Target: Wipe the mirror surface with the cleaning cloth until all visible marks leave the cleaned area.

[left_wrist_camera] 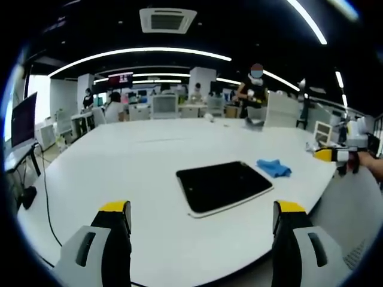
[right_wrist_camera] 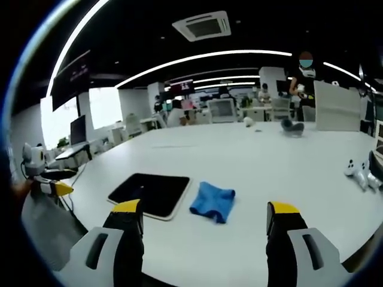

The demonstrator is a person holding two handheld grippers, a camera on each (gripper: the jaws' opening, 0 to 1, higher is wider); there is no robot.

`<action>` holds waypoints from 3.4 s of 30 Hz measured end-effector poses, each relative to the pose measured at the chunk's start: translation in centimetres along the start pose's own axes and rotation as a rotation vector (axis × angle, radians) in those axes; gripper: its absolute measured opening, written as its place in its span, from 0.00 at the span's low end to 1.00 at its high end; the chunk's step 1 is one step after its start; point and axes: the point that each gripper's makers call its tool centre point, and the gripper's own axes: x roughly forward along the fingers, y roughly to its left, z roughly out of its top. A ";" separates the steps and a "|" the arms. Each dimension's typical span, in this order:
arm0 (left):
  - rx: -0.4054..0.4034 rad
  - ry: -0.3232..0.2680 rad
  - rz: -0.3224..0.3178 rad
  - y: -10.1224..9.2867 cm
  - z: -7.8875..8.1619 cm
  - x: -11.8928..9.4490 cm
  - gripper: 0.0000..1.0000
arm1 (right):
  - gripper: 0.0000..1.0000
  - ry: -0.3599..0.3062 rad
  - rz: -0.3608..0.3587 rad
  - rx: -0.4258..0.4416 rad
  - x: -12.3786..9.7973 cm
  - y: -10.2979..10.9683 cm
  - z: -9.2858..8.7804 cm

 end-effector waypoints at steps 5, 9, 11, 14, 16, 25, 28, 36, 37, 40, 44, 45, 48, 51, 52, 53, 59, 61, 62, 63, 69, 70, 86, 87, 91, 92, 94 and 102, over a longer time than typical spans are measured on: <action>0.000 -0.010 -0.006 -0.1 0.2 -0.1 0.97 | 0.84 0.003 0.005 -0.007 0.0 0.1 0.0; 0.001 -0.008 -0.011 -0.2 0.2 0.0 0.99 | 0.84 0.008 0.013 -0.012 0.1 0.3 -0.1; 0.003 -0.009 -0.012 -0.2 0.2 0.0 0.98 | 0.84 0.010 0.014 -0.013 0.1 0.3 -0.1; -0.001 -0.015 -0.011 -0.2 0.2 0.0 0.98 | 0.84 0.009 0.015 -0.015 0.1 0.3 -0.1; 0.001 -0.013 -0.012 -0.2 0.2 0.0 0.99 | 0.84 0.009 0.013 -0.012 0.1 0.3 -0.1; 0.003 -0.011 -0.018 -0.4 0.2 0.0 0.98 | 0.84 -0.008 0.007 0.001 0.0 0.1 0.1; 0.000 -0.016 -0.006 -0.2 0.3 -0.1 0.97 | 0.84 -0.009 0.007 0.003 -0.1 0.1 0.1; -0.011 -0.021 0.006 0.0 0.3 -0.1 0.97 | 0.84 -0.008 0.030 0.012 0.0 0.5 0.1; -0.011 -0.023 0.005 0.0 0.4 -0.2 0.96 | 0.84 -0.006 0.027 0.008 0.0 0.5 0.1; -0.010 -0.029 -0.002 -0.1 0.5 -0.1 0.95 | 0.83 -0.011 0.028 0.010 0.0 0.5 0.2; -0.010 -0.027 -0.005 -0.1 0.5 -0.1 0.95 | 0.75 -0.045 0.035 0.004 -0.2 0.7 0.8; -0.009 -0.026 -0.005 -0.1 0.5 -0.1 0.95 | 0.74 -0.048 0.041 0.012 -0.2 0.8 0.8; -0.009 -0.024 -0.007 -0.1 0.5 -0.1 0.96 | 0.73 -0.048 0.039 0.015 -0.1 0.8 0.8; -0.008 -0.021 -0.008 -0.1 0.4 -0.1 0.96 | 0.72 -0.042 0.038 -0.015 -0.2 0.8 0.8; -0.008 -0.022 -0.008 -0.1 0.4 -0.1 0.96 | 0.75 -0.069 0.023 -0.046 -0.3 0.5 1.4; -0.008 -0.022 -0.007 -0.1 0.4 -0.1 0.96 | 0.75 -0.070 0.023 -0.043 -0.3 0.4 1.4; -0.010 -0.025 -0.015 -0.2 0.5 0.0 0.95 | 0.74 -0.062 0.036 0.003 -0.4 0.4 1.3; -0.011 -0.027 -0.016 -0.2 0.5 0.0 0.95 | 0.74 -0.035 0.045 0.019 -0.4 0.4 1.0; -0.012 -0.029 -0.016 -0.2 0.5 0.0 0.95 | 0.74 -0.032 0.045 0.020 -0.5 0.4 0.9; -0.013 -0.030 -0.016 -0.2 0.5 -0.1 0.95 | 0.74 -0.021 0.039 0.025 -0.5 0.1 0.9; -0.014 -0.033 -0.011 -0.1 0.6 -0.1 0.95 | 0.72 -0.013 0.059 0.057 0.0 -0.9 1.8; -0.014 -0.033 -0.011 -0.1 0.6 -0.1 0.95 | 0.72 -0.021 0.058 0.058 0.1 -1.0 2.1; -0.014 -0.035 0.001 0.1 0.5 -0.1 0.94 | 0.46 0.033 0.173 -0.037 4.0 -0.8 4.9; -0.015 -0.033 0.000 0.1 0.5 -0.1 0.94 | 0.46 0.037 0.168 -0.051 4.3 -0.9 4.9; -0.016 -0.031 -0.001 0.2 0.5 0.0 0.94 | 0.43 0.074 0.188 -0.079 5.6 -0.7 4.8; -0.015 -0.030 -0.001 0.2 0.4 0.0 0.94 | 0.42 0.087 0.195 -0.091 6.0 -0.6 4.6; -0.015 -0.027 -0.002 0.1 0.4 0.0 0.94 | 0.40 0.103 0.204 -0.106 6.6 -0.5 4.2; -0.016 -0.030 0.009 0.3 0.4 -0.1 0.96 | 0.37 0.206 0.235 -0.147 8.3 -0.2 2.2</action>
